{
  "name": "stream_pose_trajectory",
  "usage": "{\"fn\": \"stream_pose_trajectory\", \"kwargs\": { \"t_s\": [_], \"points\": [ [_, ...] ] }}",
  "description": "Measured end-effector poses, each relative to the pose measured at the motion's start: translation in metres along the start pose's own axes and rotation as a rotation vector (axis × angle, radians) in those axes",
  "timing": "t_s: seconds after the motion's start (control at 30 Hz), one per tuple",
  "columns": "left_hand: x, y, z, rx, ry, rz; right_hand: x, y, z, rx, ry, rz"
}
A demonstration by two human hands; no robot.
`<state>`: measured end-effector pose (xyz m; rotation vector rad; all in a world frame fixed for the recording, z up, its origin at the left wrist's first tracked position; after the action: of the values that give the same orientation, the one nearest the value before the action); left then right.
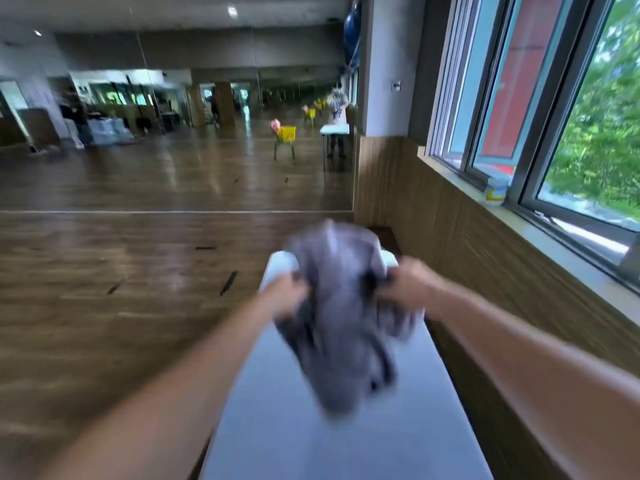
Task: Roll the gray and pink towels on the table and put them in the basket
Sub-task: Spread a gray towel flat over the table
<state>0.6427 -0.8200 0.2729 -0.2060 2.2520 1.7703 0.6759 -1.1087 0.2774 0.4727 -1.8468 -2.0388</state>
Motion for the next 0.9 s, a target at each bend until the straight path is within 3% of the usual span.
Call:
{"fn": "stream_pose_trajectory", "kwargs": {
  "t_s": [0.07,0.1,0.17,0.27,0.43,0.5,0.6,0.77,0.9],
  "points": [
    [-0.080,0.071,0.001,0.009,0.162,-0.298,-0.057,0.095,-0.041,0.006,-0.310,-0.391],
    [-0.101,0.115,0.012,-0.069,0.144,-0.431,-0.063,0.137,-0.061,0.070,-0.378,-0.547],
    [-0.099,0.151,0.039,-0.218,0.105,-0.488,-0.051,0.160,-0.085,0.168,-0.363,-0.664],
    [-0.087,0.152,0.079,-0.362,0.032,-0.475,-0.034,0.152,-0.109,0.221,-0.371,-0.693],
    [-0.058,0.111,0.107,-0.441,0.040,-0.319,-0.031,0.086,-0.131,0.177,-0.309,-0.596],
    [-0.038,0.087,0.116,-0.438,0.105,-0.237,-0.025,0.045,-0.143,0.267,-0.237,-0.572],
    [-0.001,0.048,0.132,-0.483,0.195,-0.077,0.001,-0.010,-0.148,0.190,-0.405,-0.393],
    [0.080,-0.007,0.140,-0.449,0.233,0.160,0.061,-0.105,-0.125,0.121,-0.465,-0.213],
    [0.159,-0.050,0.152,-0.370,0.283,0.254,0.132,-0.168,-0.105,0.025,-0.543,-0.107]
  ]
}}
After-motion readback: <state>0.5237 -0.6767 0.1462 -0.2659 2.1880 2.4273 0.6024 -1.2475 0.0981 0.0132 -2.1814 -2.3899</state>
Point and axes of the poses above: each hand's wrist, its own x-axis away from the middle knuckle, its own y-axis out of the back of the hand, z = x × y, the point moved 2 cm from there along -x, towards the middle knuckle, and after that the axes turned 2 degrees about -x, right-handed, at the moved point
